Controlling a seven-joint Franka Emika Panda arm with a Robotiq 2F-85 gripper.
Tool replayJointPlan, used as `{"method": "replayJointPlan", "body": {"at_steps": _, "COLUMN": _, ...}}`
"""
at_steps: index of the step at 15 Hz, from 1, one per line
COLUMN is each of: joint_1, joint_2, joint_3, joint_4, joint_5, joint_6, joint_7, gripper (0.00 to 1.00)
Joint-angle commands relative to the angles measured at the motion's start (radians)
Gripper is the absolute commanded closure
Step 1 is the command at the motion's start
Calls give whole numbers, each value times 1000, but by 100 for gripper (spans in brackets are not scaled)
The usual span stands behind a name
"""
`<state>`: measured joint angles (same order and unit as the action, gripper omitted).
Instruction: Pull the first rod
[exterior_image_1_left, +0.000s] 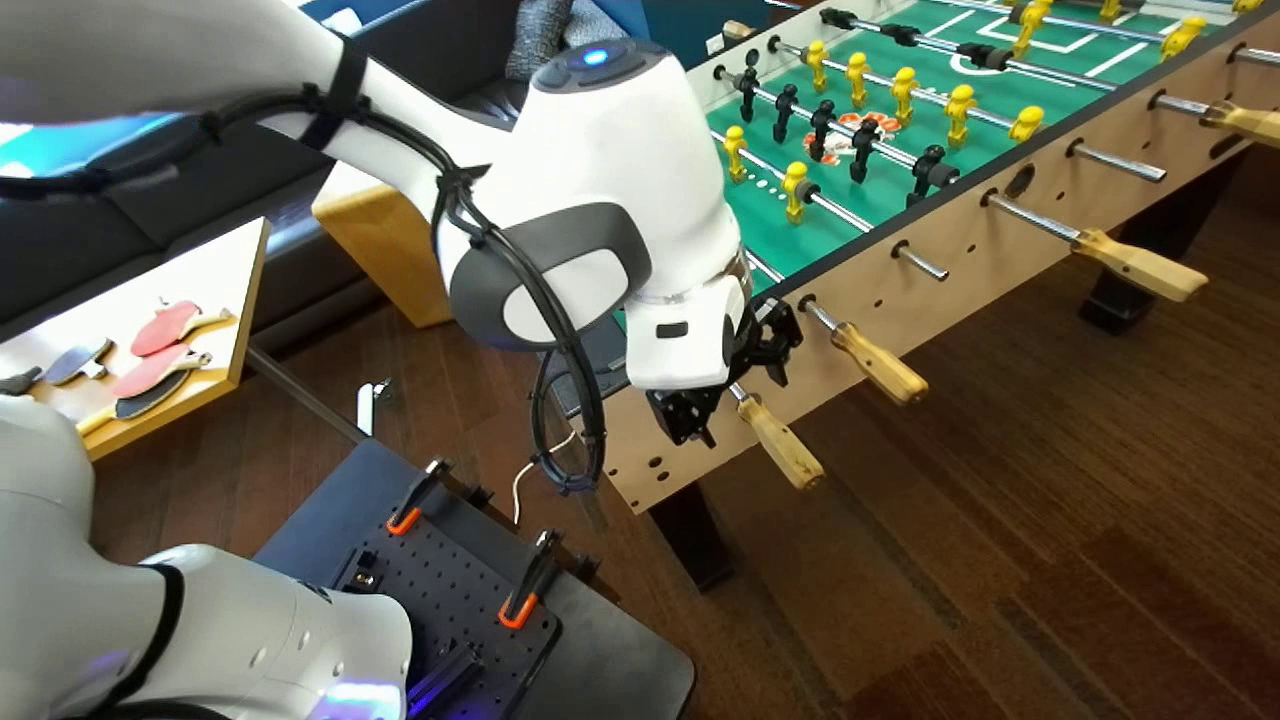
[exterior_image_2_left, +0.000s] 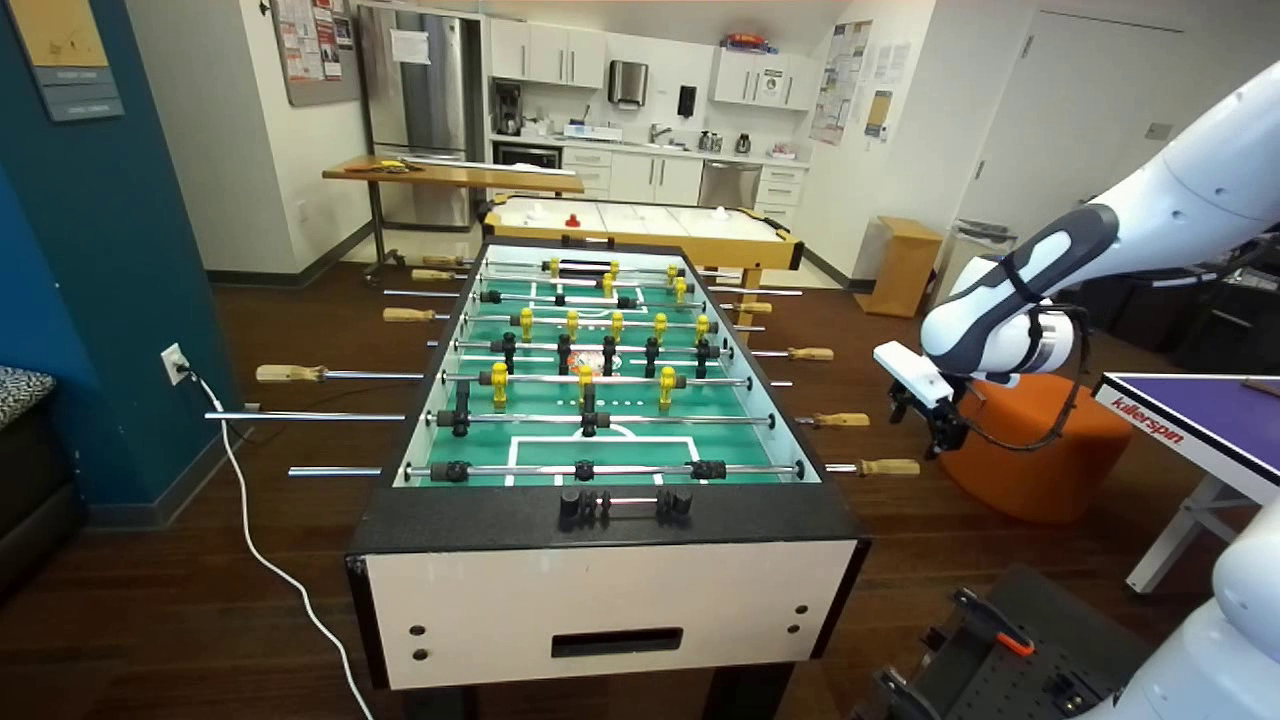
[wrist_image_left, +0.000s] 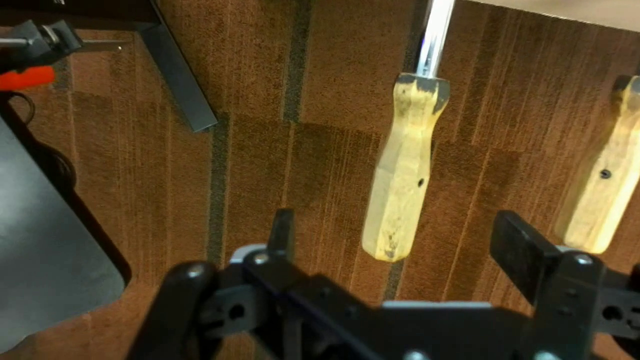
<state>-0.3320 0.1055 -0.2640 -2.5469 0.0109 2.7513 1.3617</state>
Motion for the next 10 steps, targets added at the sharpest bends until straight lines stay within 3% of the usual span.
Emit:
{"method": "replayJointPlan", "body": {"at_steps": 1, "joint_1": 45, "joint_2": 101, "joint_3": -23, "joint_4": 37, "joint_5": 55, "joint_6": 56, "joint_7": 23, "gripper": 0}}
{"method": "replayJointPlan", "body": {"at_steps": 10, "joint_1": 81, "joint_2": 133, "joint_3": -44, "joint_4": 38, "joint_5": 71, "joint_6": 77, "joint_7": -27, "gripper": 0}}
